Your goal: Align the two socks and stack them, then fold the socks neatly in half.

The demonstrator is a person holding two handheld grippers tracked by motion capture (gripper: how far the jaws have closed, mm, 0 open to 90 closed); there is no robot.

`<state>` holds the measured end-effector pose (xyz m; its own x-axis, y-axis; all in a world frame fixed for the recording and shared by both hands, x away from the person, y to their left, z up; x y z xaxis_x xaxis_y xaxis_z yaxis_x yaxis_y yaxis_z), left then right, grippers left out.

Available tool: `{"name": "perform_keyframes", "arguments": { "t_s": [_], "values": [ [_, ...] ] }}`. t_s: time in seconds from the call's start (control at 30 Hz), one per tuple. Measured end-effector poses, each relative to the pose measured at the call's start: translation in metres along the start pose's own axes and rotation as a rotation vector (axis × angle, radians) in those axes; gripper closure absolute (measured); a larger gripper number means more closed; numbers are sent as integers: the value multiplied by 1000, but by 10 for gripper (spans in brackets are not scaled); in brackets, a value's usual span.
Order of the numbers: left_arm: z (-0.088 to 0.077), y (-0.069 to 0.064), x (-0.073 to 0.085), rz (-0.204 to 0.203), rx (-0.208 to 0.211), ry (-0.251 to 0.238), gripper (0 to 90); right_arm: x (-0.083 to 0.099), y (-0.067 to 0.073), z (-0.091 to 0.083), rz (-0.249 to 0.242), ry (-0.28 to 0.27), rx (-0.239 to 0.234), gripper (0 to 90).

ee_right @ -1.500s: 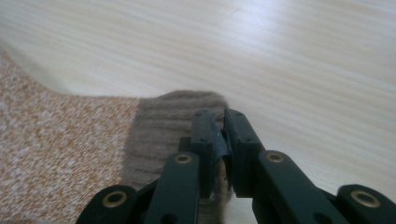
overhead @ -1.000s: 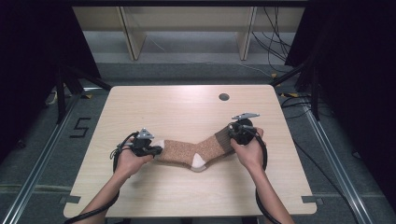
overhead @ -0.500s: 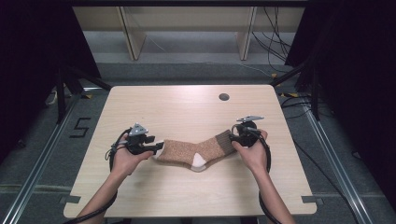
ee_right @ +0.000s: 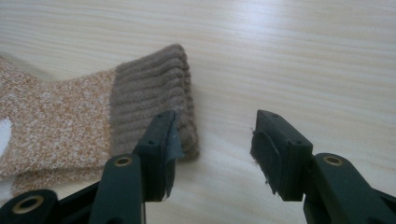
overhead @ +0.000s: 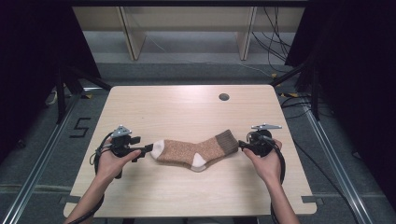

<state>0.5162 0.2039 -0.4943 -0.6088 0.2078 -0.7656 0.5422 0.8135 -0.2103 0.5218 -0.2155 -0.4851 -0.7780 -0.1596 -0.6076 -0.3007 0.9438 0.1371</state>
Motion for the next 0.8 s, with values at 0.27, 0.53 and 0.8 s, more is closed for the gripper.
{"name": "perform_keyframes", "arguments": {
  "t_s": [0.27, 0.53, 0.8],
  "values": [
    [-3, -1, 7, -10, 0, 10, 276, 8, 0, 1, 17, 11, -18, 491],
    [-1, 4, 15, -61, 4, 8, 296, 4, 3, 18, -19, 29, -60, 484],
    [12, 1, 10, -60, 4, 6, 276, 1, 7, 24, -4, 25, -88, 473]
  ]
}}
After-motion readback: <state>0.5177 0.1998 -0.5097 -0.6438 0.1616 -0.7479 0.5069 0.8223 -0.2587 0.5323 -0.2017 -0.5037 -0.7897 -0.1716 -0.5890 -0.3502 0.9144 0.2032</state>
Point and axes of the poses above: each handheld gripper's, and its own axes: z roughly forward along the jaws, x roughly out of its underside, y roughly to its left, the point moved 5 cm from there along z, roughly forward along the jaws, and after that the axes turned 5 degrees about y, right-handed, at the moved point
